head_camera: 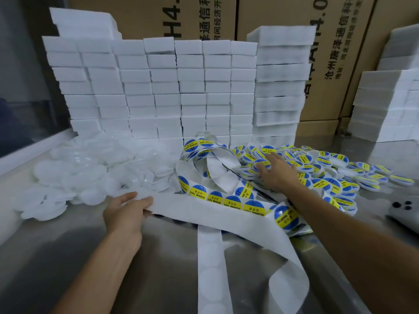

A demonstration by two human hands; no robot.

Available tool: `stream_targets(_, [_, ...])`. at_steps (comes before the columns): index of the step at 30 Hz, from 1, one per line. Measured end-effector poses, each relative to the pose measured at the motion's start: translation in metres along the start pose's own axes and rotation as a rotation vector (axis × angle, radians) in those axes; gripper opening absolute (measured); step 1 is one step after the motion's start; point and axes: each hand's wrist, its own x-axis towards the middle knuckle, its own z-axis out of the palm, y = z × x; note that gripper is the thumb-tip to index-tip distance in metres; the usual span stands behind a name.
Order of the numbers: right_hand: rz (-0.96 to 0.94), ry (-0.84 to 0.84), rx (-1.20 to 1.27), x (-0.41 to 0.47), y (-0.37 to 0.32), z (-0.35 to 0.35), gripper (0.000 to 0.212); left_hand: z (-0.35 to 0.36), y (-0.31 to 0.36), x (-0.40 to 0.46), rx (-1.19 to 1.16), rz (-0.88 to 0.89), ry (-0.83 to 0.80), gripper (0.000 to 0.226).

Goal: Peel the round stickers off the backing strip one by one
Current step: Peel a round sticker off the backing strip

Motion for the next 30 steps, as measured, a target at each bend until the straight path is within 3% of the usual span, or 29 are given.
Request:
stream_targets(3, [-0.087, 0.256, 0.123, -0.015, -0.016, -0.003, 0.04, 0.007, 0.0, -0.012, 0.002, 0.086, -0.163, 0.044])
stream_targets(5, [-0.166, 0.284, 0.349, -0.031, -0.035, -0.006, 0.027, 0.012, 0.001, -0.023, 0.083, 0.21, -0.275, 0.057])
stream_targets(8, [-0.252, 0.145, 0.678, -0.066, -0.067, -0.009, 0.018, 0.018, 0.003, -0.043, 0.098, 0.267, -0.524, 0.068])
stream_targets(11, [-0.265, -0.072, 0.874, -0.097, -0.089, -0.001, 0.024, 0.021, 0.001, -0.059, 0.144, 0.237, -0.738, 0.069])
stream_targets(14, [-0.219, -0.277, 1.114, -0.118, -0.103, 0.009, 0.022, 0.02, -0.001, -0.067, 0.242, 0.251, -0.874, 0.066])
stream_targets(17, [-0.173, -0.346, 1.311, -0.125, -0.106, 0.009, 0.022, 0.019, -0.003, -0.069, 0.373, 0.307, -0.957, 0.058])
stream_targets(22, [-0.159, -0.209, 1.342, -0.125, -0.093, 0.001, 0.047, 0.018, -0.006, -0.069, 0.438, 0.303, -1.034, 0.048])
stream_targets(25, [-0.226, -0.162, 1.305, -0.125, -0.088, 0.0, 0.07, 0.019, -0.009, -0.069, 0.477, 0.312, -1.069, 0.041])
stream_targets(30, [-0.429, -0.098, 1.071, -0.127, -0.085, 0.004, 0.082, 0.021, -0.013, -0.067, 0.389, 0.235, -0.985, 0.027])
